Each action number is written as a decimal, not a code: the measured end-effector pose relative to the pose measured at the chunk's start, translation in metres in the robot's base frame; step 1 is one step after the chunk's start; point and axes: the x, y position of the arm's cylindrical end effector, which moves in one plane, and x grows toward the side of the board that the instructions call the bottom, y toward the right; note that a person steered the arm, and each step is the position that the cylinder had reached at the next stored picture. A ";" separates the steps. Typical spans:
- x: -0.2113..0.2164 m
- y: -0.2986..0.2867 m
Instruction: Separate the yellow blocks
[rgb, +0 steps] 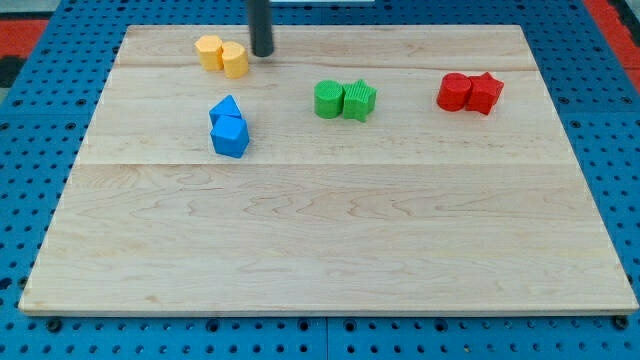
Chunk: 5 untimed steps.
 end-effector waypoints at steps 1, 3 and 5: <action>0.042 -0.052; 0.055 -0.059; 0.030 0.016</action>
